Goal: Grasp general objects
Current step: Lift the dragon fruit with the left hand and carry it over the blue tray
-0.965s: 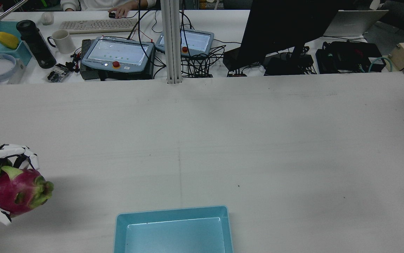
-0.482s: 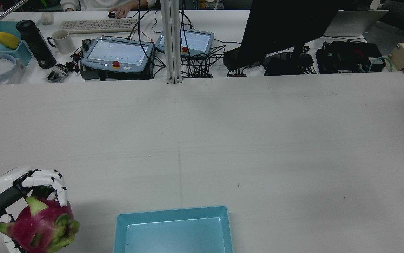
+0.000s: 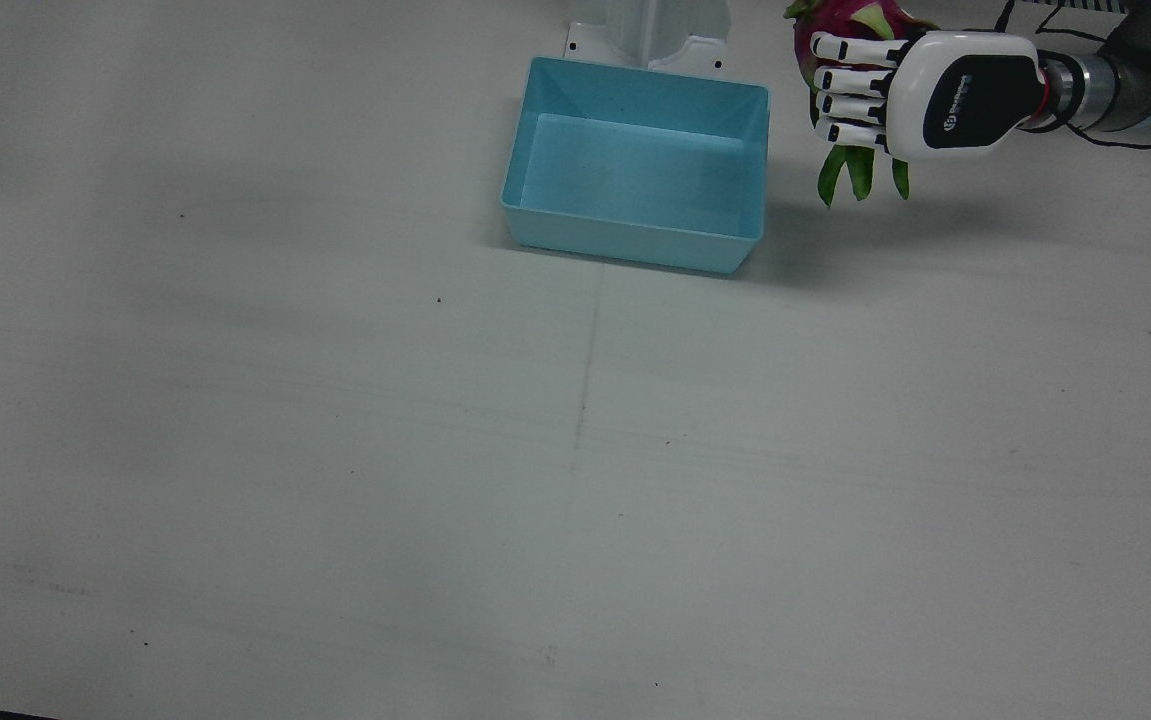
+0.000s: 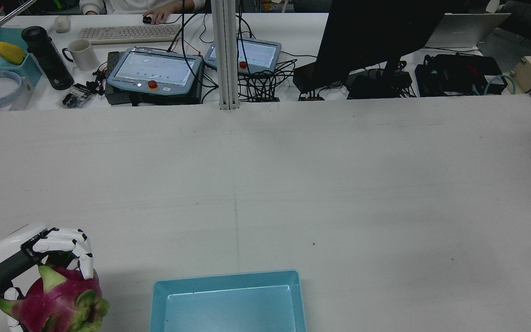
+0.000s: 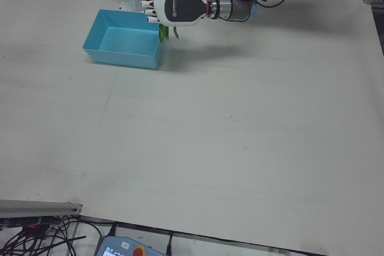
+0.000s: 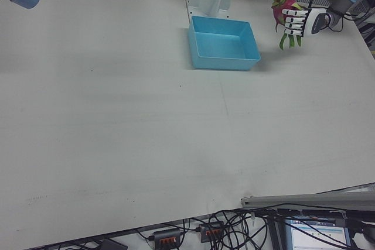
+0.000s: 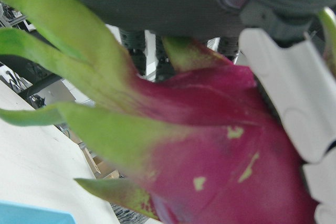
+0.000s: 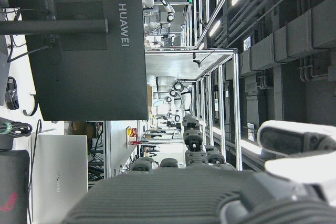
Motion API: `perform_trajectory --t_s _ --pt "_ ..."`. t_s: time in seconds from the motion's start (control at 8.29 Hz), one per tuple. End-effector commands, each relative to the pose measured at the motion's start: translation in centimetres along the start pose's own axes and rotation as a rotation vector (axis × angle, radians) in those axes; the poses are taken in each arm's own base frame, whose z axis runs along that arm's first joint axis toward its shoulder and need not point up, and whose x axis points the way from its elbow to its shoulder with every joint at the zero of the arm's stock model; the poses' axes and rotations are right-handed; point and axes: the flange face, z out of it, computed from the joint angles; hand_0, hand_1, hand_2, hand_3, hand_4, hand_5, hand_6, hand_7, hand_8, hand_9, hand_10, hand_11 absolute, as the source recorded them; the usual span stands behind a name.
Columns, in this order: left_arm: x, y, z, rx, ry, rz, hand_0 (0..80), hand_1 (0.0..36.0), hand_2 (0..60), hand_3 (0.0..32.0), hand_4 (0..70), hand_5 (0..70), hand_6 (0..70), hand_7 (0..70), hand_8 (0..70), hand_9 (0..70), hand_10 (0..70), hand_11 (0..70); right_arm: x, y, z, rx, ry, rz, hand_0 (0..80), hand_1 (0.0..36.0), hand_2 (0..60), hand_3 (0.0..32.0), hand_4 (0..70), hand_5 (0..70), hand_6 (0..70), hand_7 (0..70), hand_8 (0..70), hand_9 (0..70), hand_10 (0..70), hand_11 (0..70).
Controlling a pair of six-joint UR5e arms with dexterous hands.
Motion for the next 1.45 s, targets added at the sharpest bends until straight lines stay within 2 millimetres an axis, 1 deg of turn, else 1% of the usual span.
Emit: perform_trajectory --t_s 0.0,0.12,0.24,0.36,0.48,0.6,0.72,0.84,1.09,1.21,1.33 --pt "-3.8 5.1 4.2 -0.039 0.01 -0.044 63.3 36.0 60.0 0.0 29.6 70.0 70.0 70.0 51.2 69.6 63.8 70.0 0.0 0.0 0.0 0.0 0.0 0.0 0.0 0.0 0.0 0.0 0.0 0.0 0.0 0.0 0.0 0.0 0.0 0.0" --pt "-5.6 6.8 5.5 -0.027 0.005 -0.052 63.3 36.0 60.0 0.0 28.8 70.0 70.0 70.0 50.2 68.4 62.9 70.0 0.1 0.0 0.0 0.0 0.001 0.0 0.0 0.0 0.0 0.0 0.0 0.0 0.0 0.0 0.0 0.0 0.0 0.0" --pt "-6.8 6.9 6.6 -0.029 0.01 -0.05 62.3 36.0 60.0 0.0 27.7 70.0 69.1 70.0 49.1 67.1 62.3 70.0 0.0 0.1 0.1 -0.001 0.001 0.0 0.0 0.0 0.0 0.0 0.0 0.0 0.0 0.0 0.0 0.0 0.0 0.0" --pt "-7.7 8.1 8.3 -0.039 0.021 -0.057 62.1 36.0 60.0 0.0 27.0 70.0 67.7 70.0 48.0 65.6 61.5 70.0 0.0 0.0 0.0 0.0 0.0 0.0 0.0 0.0 0.0 0.0 0.0 0.0 0.0 0.0 0.0 0.0 0.0 0.0" --pt "-7.8 8.3 8.9 -0.039 0.024 -0.053 61.5 36.0 60.0 0.0 26.1 70.0 65.7 70.0 46.7 64.1 60.8 70.0 0.0 0.0 0.0 0.0 0.001 0.0 0.0 0.0 0.0 0.0 0.0 0.0 0.0 0.0 0.0 0.0 0.0 0.0" --pt "-8.7 8.3 8.7 -0.028 -0.002 -0.05 60.7 36.0 60.0 0.0 25.2 70.0 64.2 70.0 46.1 63.4 60.6 70.0 0.0 0.1 0.0 -0.001 0.001 0.0 0.0 0.0 0.0 0.0 0.0 0.0 0.0 0.0 0.0 0.0 0.0 0.0" --pt "-9.5 9.0 8.8 -0.014 -0.006 -0.065 60.5 36.0 60.0 0.0 24.9 70.0 63.8 70.0 45.8 63.0 60.3 70.0 0.0 0.0 0.0 0.0 0.001 0.0 0.0 0.0 0.0 0.0 0.0 0.0 0.0 0.0 0.0 0.0 0.0 0.0" --pt "-9.9 9.2 8.7 -0.01 -0.019 -0.066 60.7 36.0 60.0 0.0 25.0 70.0 64.0 70.0 45.7 62.9 60.3 70.0 0.0 0.0 0.0 0.0 0.001 0.0 0.0 0.0 0.0 0.0 0.0 0.0 0.0 0.0 0.0 0.0 0.0 0.0" --pt "-9.9 9.8 10.8 0.009 -0.005 -0.075 61.3 36.0 60.0 0.0 25.9 70.0 63.6 70.0 44.9 62.1 59.0 70.0 0.0 0.1 0.1 -0.003 0.0 -0.001 0.0 0.0 0.0 0.0 0.0 0.0 0.0 0.0 0.0 0.0 0.0 0.0" --pt "-10.4 10.9 10.8 0.001 -0.022 -0.092 60.7 36.0 60.0 0.0 24.7 70.0 61.6 70.0 43.3 60.0 57.9 70.0 0.0 0.1 0.0 -0.001 0.001 -0.001 0.0 0.0 0.0 0.0 0.0 0.0 0.0 0.0 0.0 0.0 0.0 0.0" --pt "-10.6 11.1 10.8 -0.001 -0.032 -0.091 59.3 36.0 60.0 0.0 22.8 70.0 58.5 70.0 40.6 56.7 56.0 70.0 0.0 0.1 0.0 -0.001 0.001 -0.001 0.0 0.0 0.0 0.0 0.0 0.0 0.0 0.0 0.0 0.0 0.0 0.0"
